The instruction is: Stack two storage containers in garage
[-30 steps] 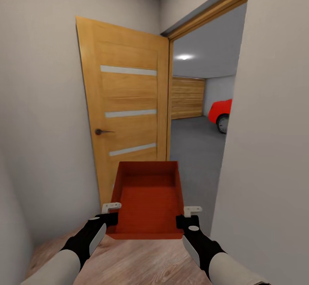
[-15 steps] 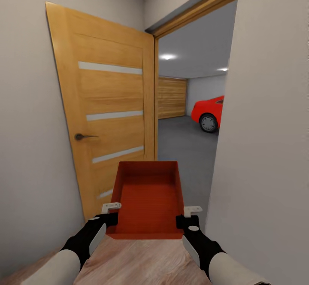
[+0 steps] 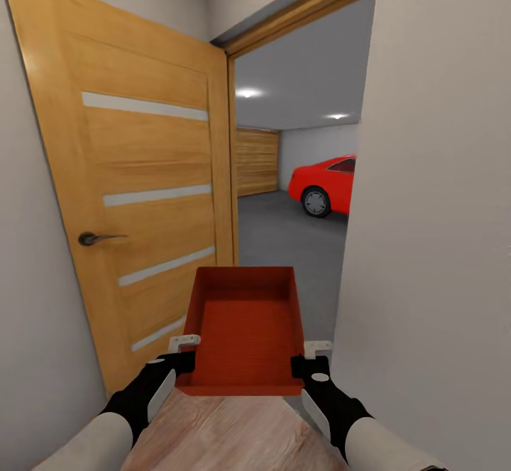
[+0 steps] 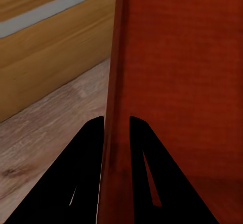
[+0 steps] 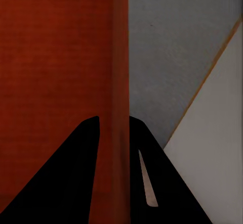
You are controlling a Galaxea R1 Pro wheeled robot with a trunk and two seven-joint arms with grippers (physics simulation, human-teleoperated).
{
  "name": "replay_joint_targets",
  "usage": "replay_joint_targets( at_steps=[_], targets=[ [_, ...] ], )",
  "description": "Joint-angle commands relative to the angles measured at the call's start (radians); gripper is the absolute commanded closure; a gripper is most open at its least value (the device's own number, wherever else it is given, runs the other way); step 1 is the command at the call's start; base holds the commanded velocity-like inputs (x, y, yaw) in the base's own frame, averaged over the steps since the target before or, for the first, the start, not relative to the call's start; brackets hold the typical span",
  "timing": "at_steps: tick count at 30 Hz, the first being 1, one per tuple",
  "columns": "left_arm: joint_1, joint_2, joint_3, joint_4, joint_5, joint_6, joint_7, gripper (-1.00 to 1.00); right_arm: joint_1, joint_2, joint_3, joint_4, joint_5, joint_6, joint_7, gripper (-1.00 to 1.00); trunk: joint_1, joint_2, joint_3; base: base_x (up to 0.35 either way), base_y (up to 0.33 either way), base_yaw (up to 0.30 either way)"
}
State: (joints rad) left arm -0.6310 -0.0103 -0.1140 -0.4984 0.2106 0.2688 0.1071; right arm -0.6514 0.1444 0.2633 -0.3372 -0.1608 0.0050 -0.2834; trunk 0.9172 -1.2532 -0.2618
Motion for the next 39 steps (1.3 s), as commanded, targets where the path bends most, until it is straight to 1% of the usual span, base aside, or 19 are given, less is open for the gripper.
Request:
replay_joint_targets(
  at_steps=[1,9,31,39],
  targets=[
    [-0.001,0.004,0.025,-0.005,-0.016,-0.023,0.016,1.0,-0.001,-0.001,0.014,0.001,-0.026,0.001,0.009,1.0,0.0,-0.001,-0.001,0.217,0.166,-0.113],
    [-0.001,0.005,0.025,-0.005,-0.016,-0.023,0.016,1.0,-0.001,-0.001,0.014,0.001,-0.026,0.002,0.009,1.0,0.0,-0.001,-0.001,0.217,0.166,-0.051],
    [-0.001,0.004,0.025,-0.005,-0.016,-0.023,0.016,1.0,-0.001,0.0,0.014,0.001,-0.026,0.002,0.009,1.0,0.0,-0.001,-0.001,0.217,0.166,-0.234],
    [-0.001,0.004,0.025,-0.005,-0.016,-0.023,0.016,1.0,-0.001,0.0,0.014,0.001,-0.027,0.001,0.009,1.0,0.0,-0.001,-0.001,0.218,0.169,-0.066]
  ],
)
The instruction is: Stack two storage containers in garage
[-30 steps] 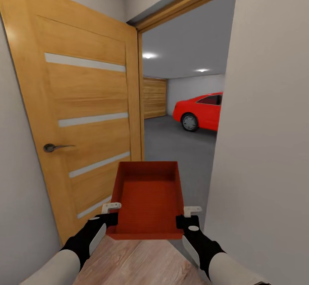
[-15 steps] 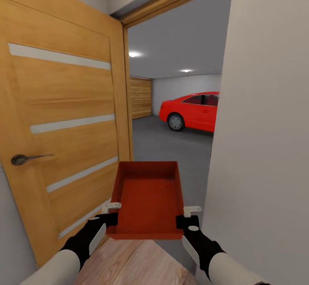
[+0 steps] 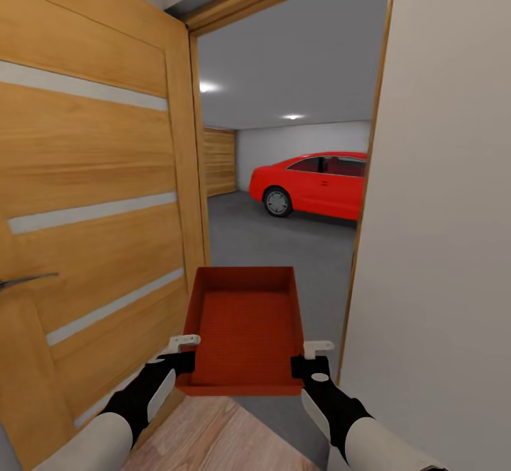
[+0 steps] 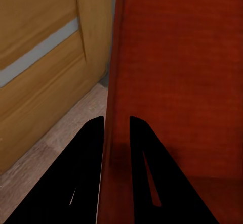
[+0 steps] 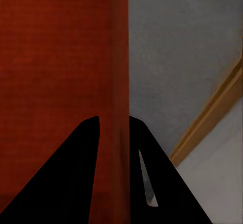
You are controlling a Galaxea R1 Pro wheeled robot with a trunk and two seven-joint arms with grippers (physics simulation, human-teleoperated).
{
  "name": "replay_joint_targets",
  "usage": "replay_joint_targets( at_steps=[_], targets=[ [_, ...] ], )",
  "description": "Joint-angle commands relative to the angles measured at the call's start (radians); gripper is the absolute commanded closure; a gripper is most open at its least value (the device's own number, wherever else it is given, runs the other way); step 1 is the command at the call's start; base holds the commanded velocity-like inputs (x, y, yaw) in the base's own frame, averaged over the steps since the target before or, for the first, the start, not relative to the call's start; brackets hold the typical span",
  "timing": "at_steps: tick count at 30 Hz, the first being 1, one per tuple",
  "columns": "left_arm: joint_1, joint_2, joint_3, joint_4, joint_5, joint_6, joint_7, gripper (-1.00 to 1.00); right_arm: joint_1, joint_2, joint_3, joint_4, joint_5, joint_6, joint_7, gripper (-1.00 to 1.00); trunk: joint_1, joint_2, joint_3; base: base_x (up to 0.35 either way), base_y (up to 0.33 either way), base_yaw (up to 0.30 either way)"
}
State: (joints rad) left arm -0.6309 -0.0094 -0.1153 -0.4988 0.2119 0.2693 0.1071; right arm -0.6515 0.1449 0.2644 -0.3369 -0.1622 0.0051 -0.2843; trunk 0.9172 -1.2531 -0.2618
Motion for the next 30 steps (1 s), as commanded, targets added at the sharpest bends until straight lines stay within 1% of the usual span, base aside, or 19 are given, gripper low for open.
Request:
replay_joint_targets(
  at_steps=[1,6,30],
  targets=[
    [-0.001,0.003,0.026,-0.004,-0.017,-0.024,0.016,1.0,0.0,-0.001,0.013,0.001,-0.026,0.002,0.01,1.0,0.001,-0.001,-0.001,0.222,0.179,-0.004],
    [-0.001,0.003,0.026,-0.004,-0.017,-0.024,0.016,1.0,0.0,-0.001,0.013,0.001,-0.026,0.003,0.01,1.0,0.001,-0.001,-0.001,0.223,0.18,-0.121],
    [-0.001,0.003,0.026,-0.004,-0.017,-0.024,0.016,1.0,0.0,-0.001,0.013,0.001,-0.026,0.004,0.01,1.0,0.001,-0.001,-0.001,0.223,0.18,-0.238]
  ],
)
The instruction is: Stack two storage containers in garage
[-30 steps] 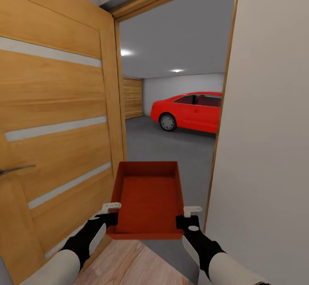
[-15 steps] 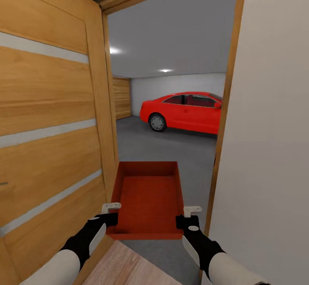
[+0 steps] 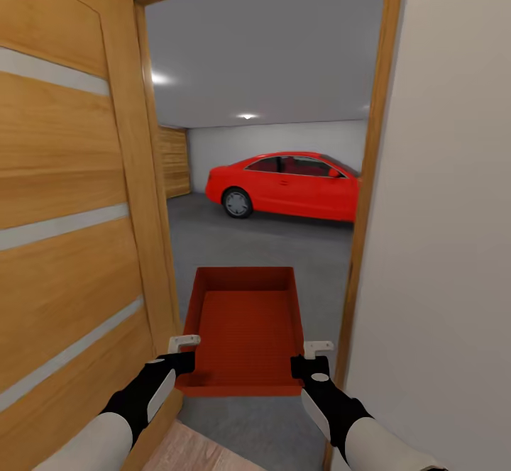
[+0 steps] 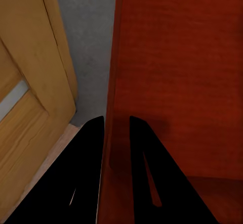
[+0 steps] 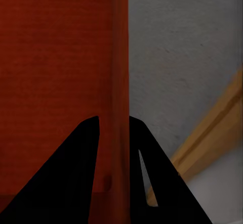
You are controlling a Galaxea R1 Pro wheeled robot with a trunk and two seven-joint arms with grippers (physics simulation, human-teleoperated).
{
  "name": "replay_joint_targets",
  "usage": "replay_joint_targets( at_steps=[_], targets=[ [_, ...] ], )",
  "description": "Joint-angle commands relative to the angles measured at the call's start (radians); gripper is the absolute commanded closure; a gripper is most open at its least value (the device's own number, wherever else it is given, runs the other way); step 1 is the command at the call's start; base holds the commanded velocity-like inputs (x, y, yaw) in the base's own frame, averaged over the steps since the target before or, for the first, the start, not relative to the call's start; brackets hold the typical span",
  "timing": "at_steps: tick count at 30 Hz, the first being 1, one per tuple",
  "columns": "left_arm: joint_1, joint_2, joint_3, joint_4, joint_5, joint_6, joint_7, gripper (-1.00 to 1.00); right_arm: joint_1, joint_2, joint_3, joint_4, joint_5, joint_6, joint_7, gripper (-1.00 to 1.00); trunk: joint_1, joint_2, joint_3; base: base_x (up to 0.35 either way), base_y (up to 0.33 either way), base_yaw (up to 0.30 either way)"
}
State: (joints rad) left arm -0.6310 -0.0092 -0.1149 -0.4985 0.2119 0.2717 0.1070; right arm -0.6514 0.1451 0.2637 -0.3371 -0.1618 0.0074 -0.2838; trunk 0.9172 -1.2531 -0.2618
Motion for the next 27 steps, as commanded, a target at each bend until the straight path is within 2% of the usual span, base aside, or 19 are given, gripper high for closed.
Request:
replay_joint_targets(
  at_steps=[1,12,27],
  targets=[
    [-0.001,0.003,0.026,-0.005,-0.017,-0.026,0.016,1.0,-0.001,-0.001,0.014,0.001,-0.027,0.001,0.009,1.0,0.001,-0.001,-0.001,0.223,0.18,-0.095],
    [-0.001,0.003,0.026,-0.005,-0.017,-0.026,0.016,1.0,-0.001,-0.001,0.014,0.001,-0.027,0.0,0.009,1.0,0.001,-0.001,-0.001,0.223,0.18,-0.029],
    [-0.001,0.003,0.026,-0.006,-0.017,-0.026,0.016,1.0,-0.001,-0.001,0.013,0.001,-0.027,0.0,0.009,1.0,0.001,-0.001,-0.001,0.223,0.181,-0.235]
  ],
)
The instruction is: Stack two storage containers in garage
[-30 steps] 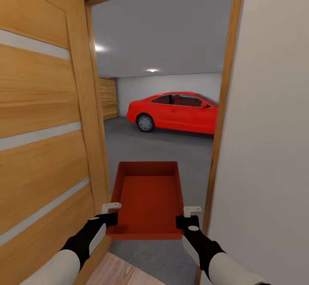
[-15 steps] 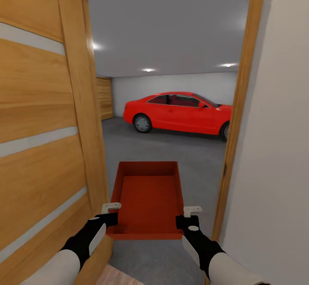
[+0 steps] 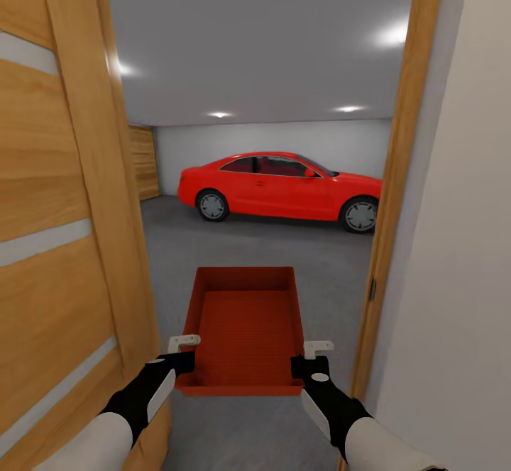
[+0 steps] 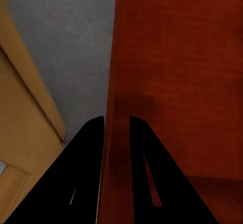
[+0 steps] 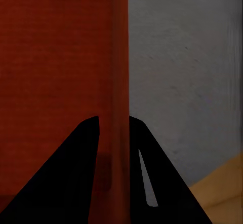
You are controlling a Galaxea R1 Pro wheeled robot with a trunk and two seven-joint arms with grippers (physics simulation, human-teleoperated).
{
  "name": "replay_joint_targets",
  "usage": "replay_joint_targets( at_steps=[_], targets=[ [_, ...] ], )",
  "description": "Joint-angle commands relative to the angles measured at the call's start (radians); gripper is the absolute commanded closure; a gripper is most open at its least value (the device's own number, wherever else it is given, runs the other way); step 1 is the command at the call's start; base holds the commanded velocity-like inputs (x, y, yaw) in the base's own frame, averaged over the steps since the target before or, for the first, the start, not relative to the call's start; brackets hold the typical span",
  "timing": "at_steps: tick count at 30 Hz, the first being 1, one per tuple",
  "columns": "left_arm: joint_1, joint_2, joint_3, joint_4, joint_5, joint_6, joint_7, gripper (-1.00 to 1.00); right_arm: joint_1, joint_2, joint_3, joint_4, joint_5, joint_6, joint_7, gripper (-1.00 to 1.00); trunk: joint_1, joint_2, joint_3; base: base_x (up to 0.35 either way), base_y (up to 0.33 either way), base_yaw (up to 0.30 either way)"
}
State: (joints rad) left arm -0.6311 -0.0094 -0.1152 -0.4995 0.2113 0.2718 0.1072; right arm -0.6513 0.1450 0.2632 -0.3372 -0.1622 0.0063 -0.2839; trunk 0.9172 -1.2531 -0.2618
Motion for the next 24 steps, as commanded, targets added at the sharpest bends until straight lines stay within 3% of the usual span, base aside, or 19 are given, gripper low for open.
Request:
replay_joint_targets(
  at_steps=[1,5,14,24],
  targets=[
    [-0.001,0.003,0.026,-0.005,-0.016,-0.026,0.016,1.0,-0.001,-0.001,0.013,0.001,-0.026,0.001,0.009,1.0,0.0,-0.001,-0.001,0.223,0.181,-0.246],
    [-0.001,0.004,0.026,-0.005,-0.016,-0.026,0.016,1.0,-0.001,-0.001,0.013,0.001,-0.026,0.001,0.009,1.0,0.0,-0.001,-0.001,0.223,0.181,-0.2],
    [-0.001,0.004,0.026,-0.005,-0.016,-0.026,0.016,1.0,-0.001,-0.001,0.013,0.001,-0.028,0.002,0.01,1.0,0.0,-0.001,-0.001,0.223,0.181,-0.031],
    [-0.001,0.003,0.026,-0.005,-0.016,-0.026,0.015,1.0,-0.001,-0.001,0.013,0.001,-0.027,0.004,0.009,1.0,0.0,-0.001,-0.001,0.223,0.181,-0.219]
  ],
)
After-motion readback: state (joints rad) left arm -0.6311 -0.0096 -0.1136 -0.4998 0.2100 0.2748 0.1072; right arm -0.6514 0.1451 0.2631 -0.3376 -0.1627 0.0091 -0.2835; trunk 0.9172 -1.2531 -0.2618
